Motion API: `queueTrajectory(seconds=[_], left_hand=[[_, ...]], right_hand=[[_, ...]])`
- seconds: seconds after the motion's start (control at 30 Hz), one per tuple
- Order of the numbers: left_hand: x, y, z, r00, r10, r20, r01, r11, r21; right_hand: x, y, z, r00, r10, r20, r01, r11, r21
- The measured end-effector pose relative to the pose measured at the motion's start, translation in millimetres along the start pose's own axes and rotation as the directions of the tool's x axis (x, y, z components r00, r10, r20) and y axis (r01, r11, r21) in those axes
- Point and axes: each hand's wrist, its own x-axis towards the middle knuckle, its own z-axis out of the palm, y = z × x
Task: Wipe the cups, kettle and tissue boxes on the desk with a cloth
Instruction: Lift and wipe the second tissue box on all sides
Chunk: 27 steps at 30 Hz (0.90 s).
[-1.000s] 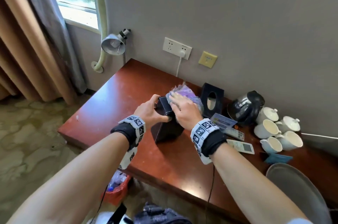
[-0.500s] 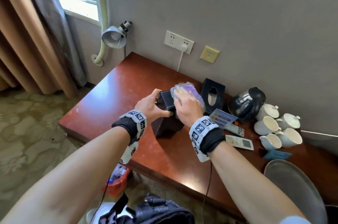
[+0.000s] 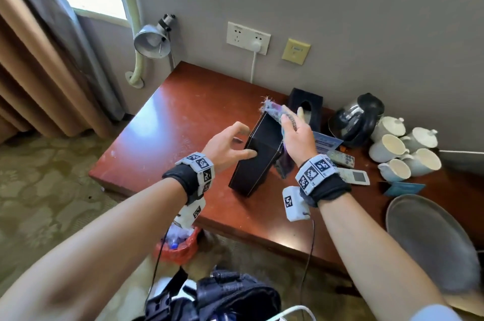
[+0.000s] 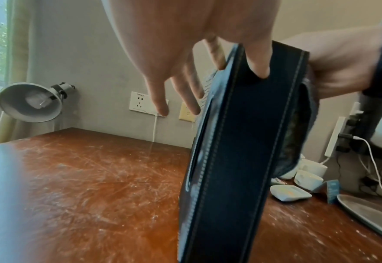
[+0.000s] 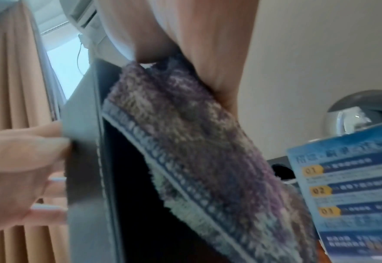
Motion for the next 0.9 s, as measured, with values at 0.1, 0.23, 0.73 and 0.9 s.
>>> queueTrajectory(seconds=[0.1,0.23,0.73,0.9], left_hand=[[3.2,2.7,-1.0,0.994,0.044,0.098,-0.047,0.998,0.029],[9.7,11.0,3.9,0.978,0.019,0.206,-0.022,1.000,0.011],[56.5,40.2,88.5,0.807,0.014,0.591,-0.315,0.856,0.410],[55.5,3.3,89.6,0.779,-0.161,0.606,-0.311,0.740,0.596]], right_hand=[[-5.2,15.5,-6.6,0.997,0.080,-0.012,-0.076,0.976,0.205],[-17.3,28.6,-17.2,0.983,0.181,-0.041,-0.155,0.923,0.351],[-52.0,103.6,-89.5,0.874,0.454,-0.174,-0.323,0.810,0.489],[-61.6,119.5,-95.2,0.841,0.513,-0.171,-0.331,0.739,0.587]])
